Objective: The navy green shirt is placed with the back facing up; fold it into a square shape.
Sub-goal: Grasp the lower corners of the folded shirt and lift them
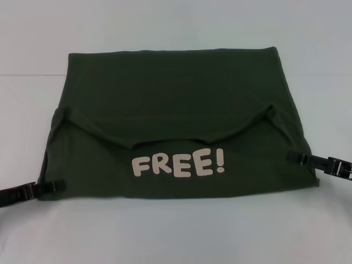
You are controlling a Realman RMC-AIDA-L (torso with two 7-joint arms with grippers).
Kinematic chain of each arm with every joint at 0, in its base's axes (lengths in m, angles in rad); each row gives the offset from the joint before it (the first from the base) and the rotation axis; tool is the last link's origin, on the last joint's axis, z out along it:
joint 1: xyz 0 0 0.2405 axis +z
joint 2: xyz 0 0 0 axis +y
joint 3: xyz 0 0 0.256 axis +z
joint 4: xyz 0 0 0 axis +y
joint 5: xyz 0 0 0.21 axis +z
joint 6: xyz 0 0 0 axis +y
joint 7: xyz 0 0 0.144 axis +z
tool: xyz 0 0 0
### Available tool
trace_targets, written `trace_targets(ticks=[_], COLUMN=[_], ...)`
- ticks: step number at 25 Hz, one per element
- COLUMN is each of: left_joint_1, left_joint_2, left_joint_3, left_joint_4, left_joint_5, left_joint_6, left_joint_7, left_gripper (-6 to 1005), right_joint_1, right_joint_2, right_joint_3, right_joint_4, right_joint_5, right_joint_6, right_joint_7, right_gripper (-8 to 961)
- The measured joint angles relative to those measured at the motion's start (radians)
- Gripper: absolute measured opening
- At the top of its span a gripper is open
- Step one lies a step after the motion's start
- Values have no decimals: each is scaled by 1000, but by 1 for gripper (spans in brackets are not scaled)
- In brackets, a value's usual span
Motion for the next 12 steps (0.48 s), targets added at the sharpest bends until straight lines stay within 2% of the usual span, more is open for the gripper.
trace_targets(ticks=[3, 11, 12], left_joint_1=[-4, -13, -14], left_joint_2=[1, 7, 7], left_joint_3=[0, 12, 14], left_joint_4=[1, -2, -2], left_joint_5=[5, 5, 5], left_joint_6=[-4, 5, 6], left_joint_7=[2, 7, 7], left_gripper=[572, 146, 137], right_joint_1=[1, 2, 2], right_joint_2=[0, -1, -2], right_joint_3=[0, 0, 0], right_joint_4=[0, 0, 0], right_joint_5=[0, 0, 0], right_joint_6=[-1, -1, -1], right_joint_7=[1, -1, -1], right_gripper=[861, 860, 860])
